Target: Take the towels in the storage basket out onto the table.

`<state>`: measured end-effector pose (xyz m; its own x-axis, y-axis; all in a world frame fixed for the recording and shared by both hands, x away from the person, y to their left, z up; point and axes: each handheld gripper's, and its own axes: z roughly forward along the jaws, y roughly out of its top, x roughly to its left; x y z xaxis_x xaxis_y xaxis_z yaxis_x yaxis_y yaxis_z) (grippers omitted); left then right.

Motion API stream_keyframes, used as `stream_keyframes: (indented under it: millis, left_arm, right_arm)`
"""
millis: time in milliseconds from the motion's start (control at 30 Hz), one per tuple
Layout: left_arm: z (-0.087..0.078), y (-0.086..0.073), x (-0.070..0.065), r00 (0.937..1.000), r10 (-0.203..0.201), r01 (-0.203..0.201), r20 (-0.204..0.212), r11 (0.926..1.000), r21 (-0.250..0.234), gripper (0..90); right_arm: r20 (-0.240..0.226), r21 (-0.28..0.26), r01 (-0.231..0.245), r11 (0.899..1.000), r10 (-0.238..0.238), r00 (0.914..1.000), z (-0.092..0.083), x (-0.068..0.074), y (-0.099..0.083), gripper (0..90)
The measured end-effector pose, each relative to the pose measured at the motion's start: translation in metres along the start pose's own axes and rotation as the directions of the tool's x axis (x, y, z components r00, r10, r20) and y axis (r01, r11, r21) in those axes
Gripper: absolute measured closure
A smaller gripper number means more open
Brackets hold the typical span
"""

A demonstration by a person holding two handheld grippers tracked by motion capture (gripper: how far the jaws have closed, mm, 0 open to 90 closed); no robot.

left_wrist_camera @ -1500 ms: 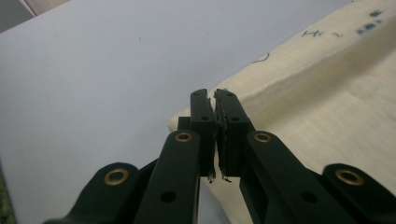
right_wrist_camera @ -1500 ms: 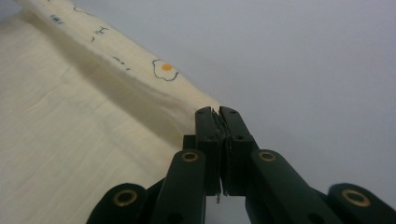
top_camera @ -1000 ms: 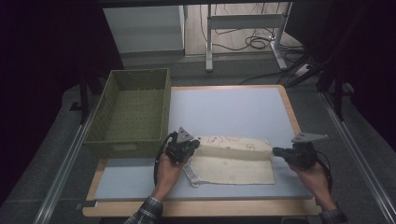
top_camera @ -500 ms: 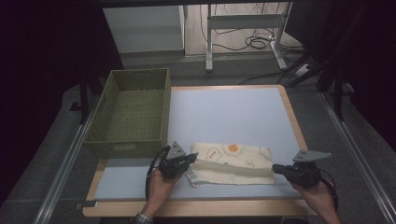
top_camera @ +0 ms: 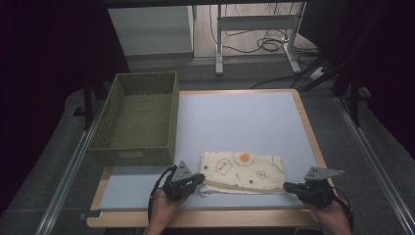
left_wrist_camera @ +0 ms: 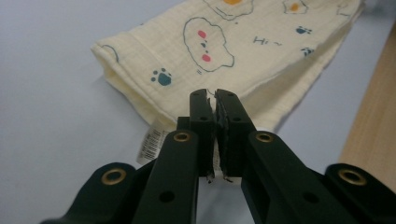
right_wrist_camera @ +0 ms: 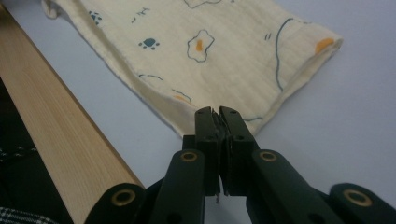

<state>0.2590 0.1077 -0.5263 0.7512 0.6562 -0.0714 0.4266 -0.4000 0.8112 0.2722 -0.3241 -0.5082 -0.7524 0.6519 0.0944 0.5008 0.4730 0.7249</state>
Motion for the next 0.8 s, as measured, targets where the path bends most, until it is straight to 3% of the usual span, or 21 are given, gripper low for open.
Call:
stream_keyframes:
  millis: [167,300,400,567,800]
  left_arm:
    - [-0.003,-0.007,-0.004,0.9989,-0.009,0.009,0.046,0.9999,0.009,83.4]
    - [-0.008,-0.008,-0.005,0.9982,-0.016,0.015,0.058,0.9998,0.015,64.2]
    - [-0.013,-0.005,-0.002,0.9988,-0.021,0.021,0.044,0.9998,0.007,52.8]
    - [-0.013,0.007,0.007,0.9996,-0.028,0.028,0.006,0.9996,0.007,46.9]
    - [0.006,0.020,0.017,0.9982,-0.045,0.046,-0.041,0.9987,0.024,39.9]
  right_arm:
    - [-0.008,0.007,-0.013,1.000,0.013,0.9999,0.001,0.001,-0.006,86.0]
    - [-0.017,0.005,-0.023,1.000,0.023,0.9996,-0.005,0.001,-0.007,79.1]
    - [0.000,0.002,-0.014,1.000,0.014,0.9999,-0.012,0.000,-0.005,74.6]
    - [0.027,-0.011,-0.018,1.000,0.019,0.9995,-0.019,-0.009,0.001,72.3]
    - [0.070,-0.034,-0.019,0.999,0.021,0.9973,0.001,-0.033,0.025,72.6]
